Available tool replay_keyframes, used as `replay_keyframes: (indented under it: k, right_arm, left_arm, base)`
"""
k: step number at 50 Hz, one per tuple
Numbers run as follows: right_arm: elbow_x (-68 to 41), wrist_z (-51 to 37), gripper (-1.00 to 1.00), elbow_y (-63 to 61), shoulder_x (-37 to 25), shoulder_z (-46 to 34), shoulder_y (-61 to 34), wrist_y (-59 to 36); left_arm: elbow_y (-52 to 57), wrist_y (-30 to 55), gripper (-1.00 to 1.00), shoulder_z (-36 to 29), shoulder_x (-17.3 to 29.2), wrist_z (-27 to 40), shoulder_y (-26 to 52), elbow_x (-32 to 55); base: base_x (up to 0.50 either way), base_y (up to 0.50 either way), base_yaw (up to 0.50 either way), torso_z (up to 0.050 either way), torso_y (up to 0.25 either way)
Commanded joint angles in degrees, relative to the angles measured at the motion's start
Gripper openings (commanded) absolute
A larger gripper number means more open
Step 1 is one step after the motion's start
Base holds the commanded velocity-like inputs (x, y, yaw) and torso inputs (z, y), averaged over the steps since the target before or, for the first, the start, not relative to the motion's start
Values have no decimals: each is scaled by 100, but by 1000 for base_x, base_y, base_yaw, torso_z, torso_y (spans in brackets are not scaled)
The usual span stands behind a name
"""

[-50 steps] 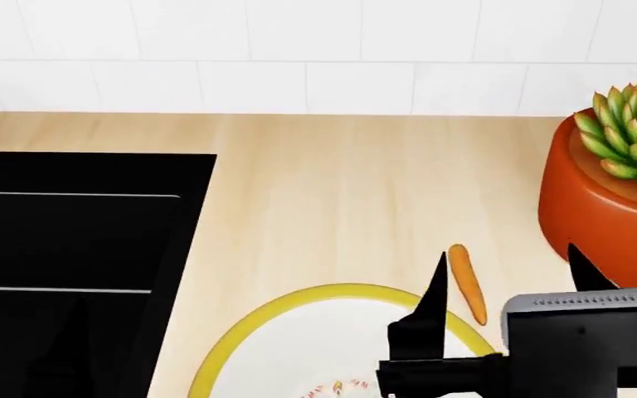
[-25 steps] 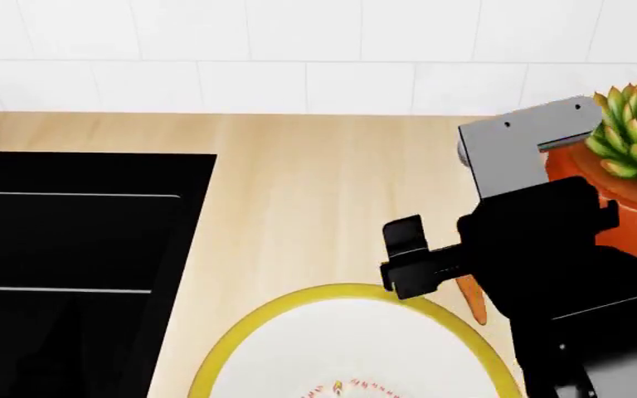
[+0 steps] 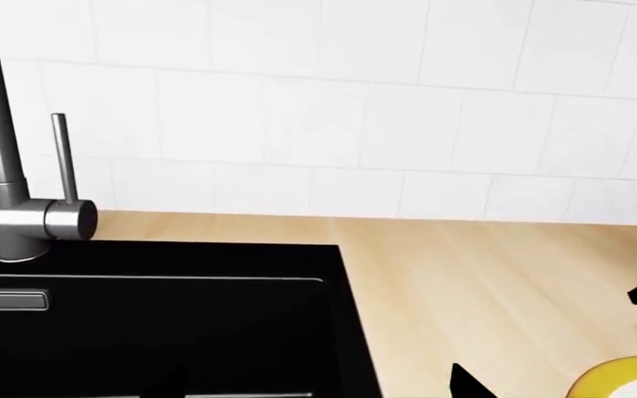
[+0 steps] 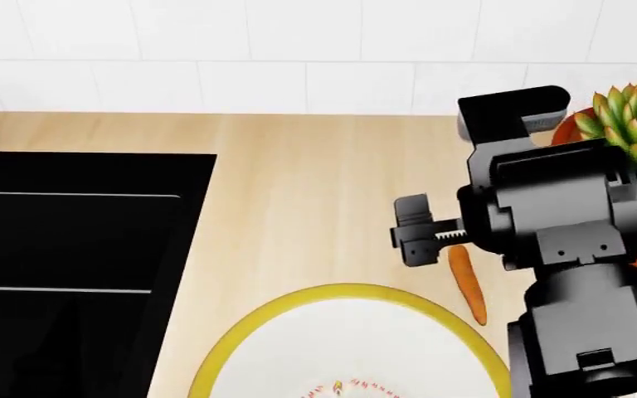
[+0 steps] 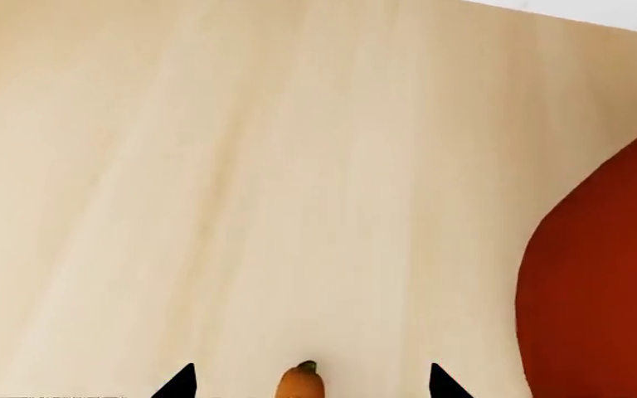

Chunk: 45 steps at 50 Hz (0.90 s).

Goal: There is a mixed pile of frozen fruits and vegetables on the counter. Locate all the frozen vegetables and place the items in a bowl on the counter. Take all the frozen fruits and defrost them in a running sink.

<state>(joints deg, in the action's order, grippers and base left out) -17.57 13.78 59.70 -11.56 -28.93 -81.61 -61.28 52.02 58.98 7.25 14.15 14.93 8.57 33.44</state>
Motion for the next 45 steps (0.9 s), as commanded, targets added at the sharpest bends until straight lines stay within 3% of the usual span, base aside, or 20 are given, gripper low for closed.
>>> replay_keyframes:
  k: [1,29,30,37,45]
  right_arm:
    - [514,487,100,1521,478,140,-348,586]
    - [1115,834,100,1515,510,701,-102,713]
    - [1176,892,-100,1507,524,631,-109,856]
    - [1153,877,-100,1233,465,716,-372,851]
    - [935,764,-100,-930,119,930,-156,-384]
  left_arm:
    - [-46,-149,100,144,-79,-146,-97,-84]
    - [-36,-262,100,63,17,-50,-161,-13]
    - [-36,-276,100,48,20,-49,-172,-19]
    - [-7,-257,100,15,35,-9,-161,22]
    - [59,-45,100,39,32,113,2,176]
  base:
    - [0,0,0,0,0]
    - [0,0,0,0,0]
    - [0,0,0,0,0]
    - [0,0,0,0,0]
    - [0,0,0,0,0]
